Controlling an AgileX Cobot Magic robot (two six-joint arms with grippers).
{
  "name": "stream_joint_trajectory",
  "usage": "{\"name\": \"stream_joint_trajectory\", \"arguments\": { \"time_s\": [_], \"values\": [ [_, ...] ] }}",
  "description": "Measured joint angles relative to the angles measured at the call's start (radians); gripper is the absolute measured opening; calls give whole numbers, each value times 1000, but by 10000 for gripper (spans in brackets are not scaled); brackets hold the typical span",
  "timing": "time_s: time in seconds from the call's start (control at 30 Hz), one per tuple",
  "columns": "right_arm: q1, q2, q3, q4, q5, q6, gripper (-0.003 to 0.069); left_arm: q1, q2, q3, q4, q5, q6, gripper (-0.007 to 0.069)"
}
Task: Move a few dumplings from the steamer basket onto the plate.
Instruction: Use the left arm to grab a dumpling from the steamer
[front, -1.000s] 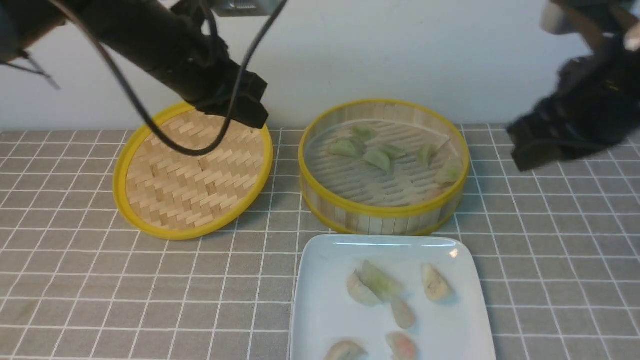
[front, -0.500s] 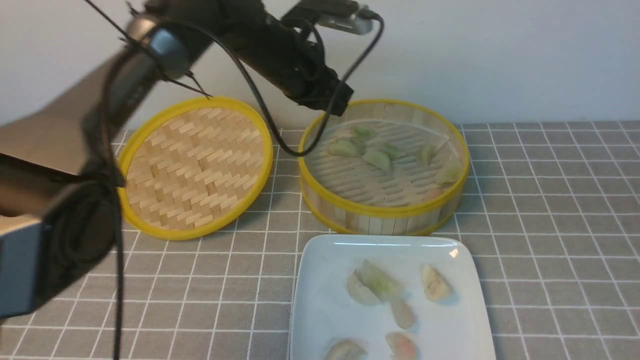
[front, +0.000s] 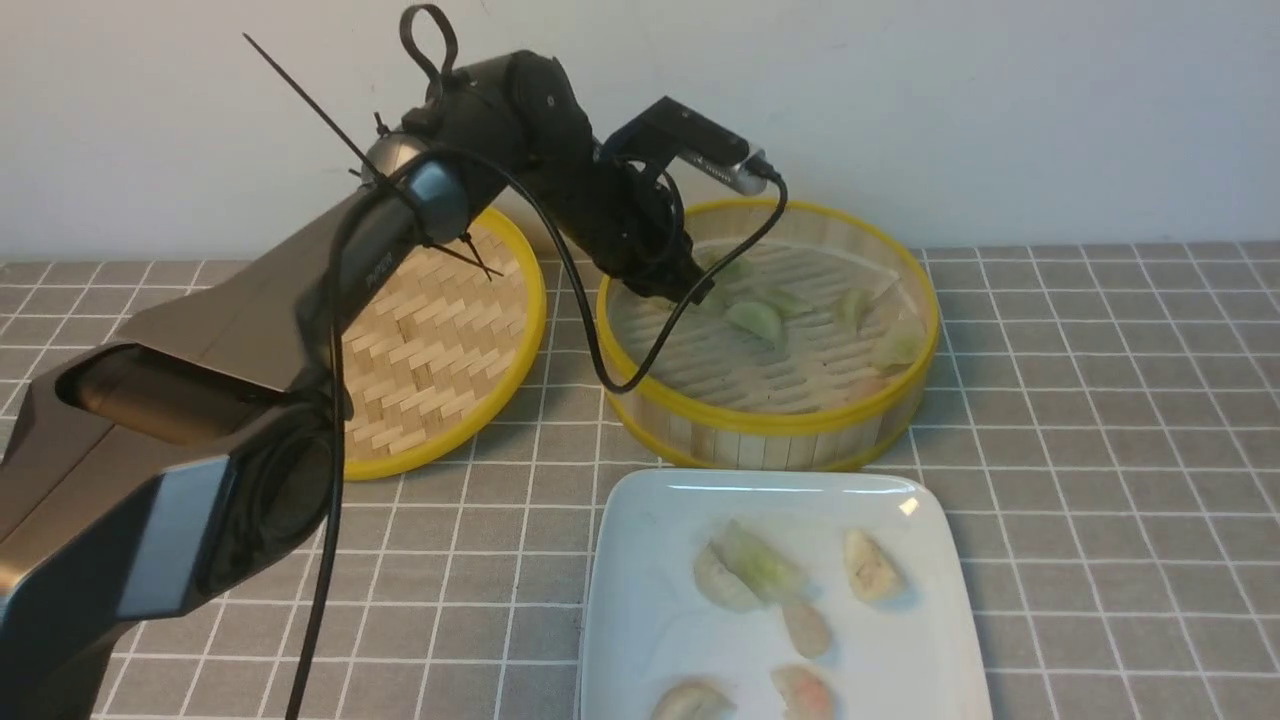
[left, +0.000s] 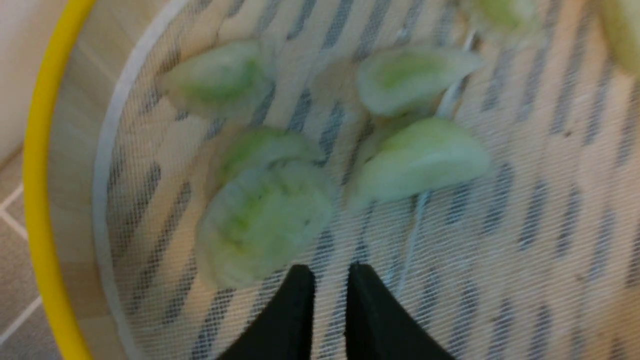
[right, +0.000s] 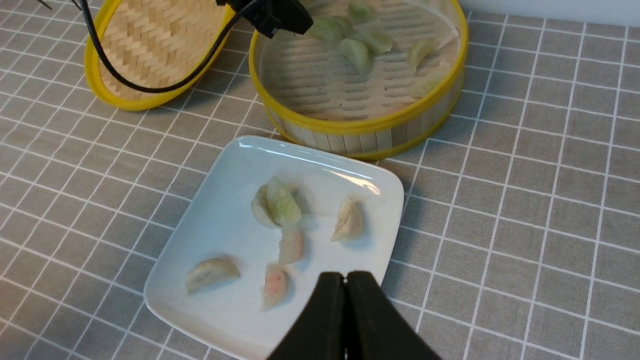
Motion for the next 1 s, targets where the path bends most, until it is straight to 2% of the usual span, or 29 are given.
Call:
{"name": "stream_joint_trajectory", "arguments": {
  "time_s": [0.17, 0.2, 0.27, 0.33, 0.43, 0.63, 0.67, 0.73, 0.77, 0.8, 0.83, 0.93, 1.0],
  "values": [
    [0, 0, 0, -28, 0, 0, -15, 0, 15, 0, 27, -53, 4, 295],
    [0, 0, 0, -28, 0, 0, -15, 0, 15, 0, 28, -55, 5, 303],
    [0, 0, 0, -33, 0, 0, -15, 0, 25, -2, 29, -83, 20, 378],
    [0, 0, 0, -37, 0, 0, -15, 0, 35, -2, 29, -92, 34, 419],
    [0, 0, 0, -40, 0, 0, -15, 0, 57, -4, 29, -103, 64, 437],
    [0, 0, 0, -40, 0, 0, -15, -2, 77, -8, 17, -128, 94, 396],
    [0, 0, 0, -42, 0, 0, -15, -2, 80, -10, 15, -131, 114, 337],
    [0, 0, 0, -43, 0, 0, -15, -2, 81, -10, 18, -134, 133, 272],
    [0, 0, 0, -45, 0, 0, -15, -2, 81, -10, 18, -135, 137, 208],
    [0, 0, 0, -45, 0, 0, -15, -1, 81, -10, 18, -134, 138, 196],
    [0, 0, 0, -45, 0, 0, -15, -1, 81, -10, 21, -127, 139, 120],
    [0, 0, 0, -47, 0, 0, -15, -1, 78, -10, 23, -112, 132, 128],
    [0, 0, 0, -47, 0, 0, -15, 0, 51, -9, 42, -39, 109, 132]
  ]
}}
